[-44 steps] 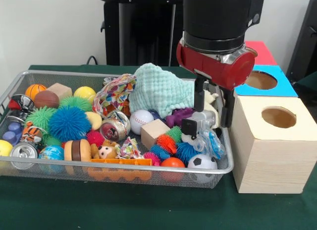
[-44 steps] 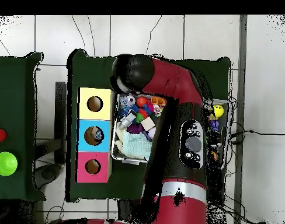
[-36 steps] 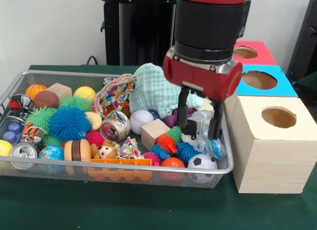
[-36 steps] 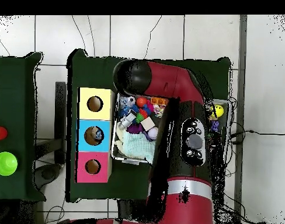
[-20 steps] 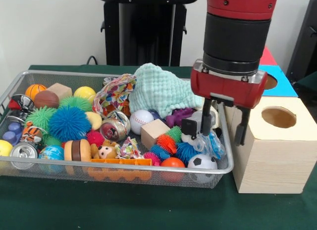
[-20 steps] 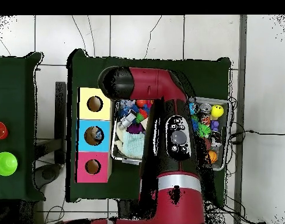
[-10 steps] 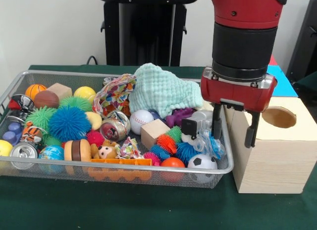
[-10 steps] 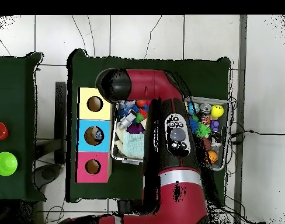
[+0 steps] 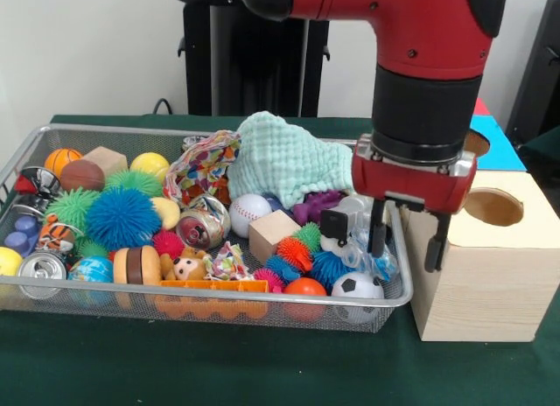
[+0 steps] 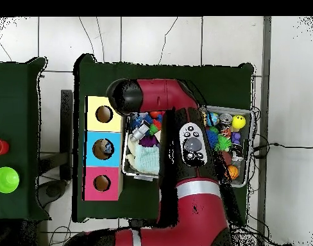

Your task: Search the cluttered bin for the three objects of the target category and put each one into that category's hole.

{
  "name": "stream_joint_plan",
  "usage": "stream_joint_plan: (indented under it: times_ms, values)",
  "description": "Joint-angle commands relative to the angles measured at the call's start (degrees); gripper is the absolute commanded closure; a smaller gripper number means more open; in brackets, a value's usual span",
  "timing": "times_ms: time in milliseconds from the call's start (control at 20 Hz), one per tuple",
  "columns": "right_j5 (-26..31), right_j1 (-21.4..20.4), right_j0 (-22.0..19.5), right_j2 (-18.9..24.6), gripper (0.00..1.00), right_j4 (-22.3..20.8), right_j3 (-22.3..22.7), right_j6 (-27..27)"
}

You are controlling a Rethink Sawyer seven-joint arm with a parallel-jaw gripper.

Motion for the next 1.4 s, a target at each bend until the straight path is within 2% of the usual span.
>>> stream_joint_plan:
  times_ms: [50, 250, 400, 750, 900, 1400]
  values:
    - [-2.14, 3.60, -3.13, 5.42, 0.00, -5.19, 4.72, -14.10]
    - [-1.32, 4.07, -4.59, 6.62, 0.00, -6.65, 4.60, -16.35]
    - [0.04, 4.44, -5.96, 8.20, 0.00, -8.41, 4.14, -19.93]
    - [-0.22, 3.30, -10.97, 13.07, 0.00, -10.01, 7.67, -23.39]
    - [-1.29, 4.75, -12.69, 15.11, 0.00, -11.25, 7.44, -25.08]
    - [1.59, 4.96, -12.54, 16.46, 0.00, -12.61, 5.06, -23.12]
